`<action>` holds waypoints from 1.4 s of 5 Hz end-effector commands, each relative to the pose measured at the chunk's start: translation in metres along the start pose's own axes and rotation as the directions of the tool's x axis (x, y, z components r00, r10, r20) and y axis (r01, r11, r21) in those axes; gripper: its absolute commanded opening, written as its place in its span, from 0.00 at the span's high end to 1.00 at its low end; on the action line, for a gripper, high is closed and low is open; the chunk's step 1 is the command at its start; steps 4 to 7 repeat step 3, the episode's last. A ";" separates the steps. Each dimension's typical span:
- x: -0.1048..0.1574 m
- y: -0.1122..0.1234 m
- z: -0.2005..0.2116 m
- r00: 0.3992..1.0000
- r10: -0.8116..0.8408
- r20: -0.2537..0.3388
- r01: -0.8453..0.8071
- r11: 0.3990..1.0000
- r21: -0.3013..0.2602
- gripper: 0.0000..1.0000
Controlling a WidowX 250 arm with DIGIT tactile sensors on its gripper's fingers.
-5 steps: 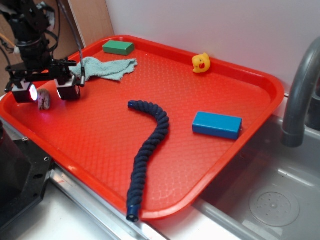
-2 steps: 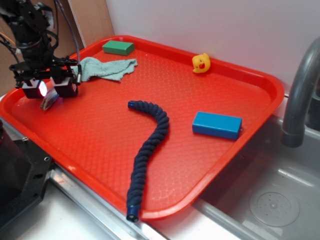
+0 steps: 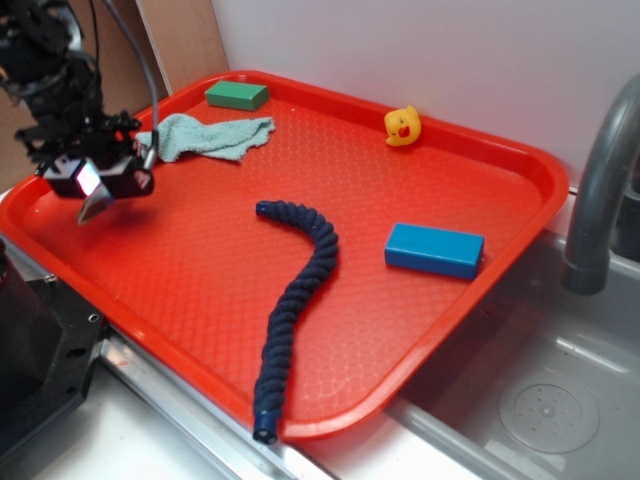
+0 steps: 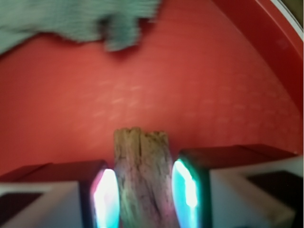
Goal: Grab the wood chip.
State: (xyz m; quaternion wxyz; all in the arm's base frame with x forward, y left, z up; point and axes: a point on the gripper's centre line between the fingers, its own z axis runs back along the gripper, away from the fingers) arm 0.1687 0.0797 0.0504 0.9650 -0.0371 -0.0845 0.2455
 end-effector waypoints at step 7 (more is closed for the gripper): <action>-0.003 -0.112 0.178 0.947 -0.318 -0.038 0.320 0.938 0.134 1.00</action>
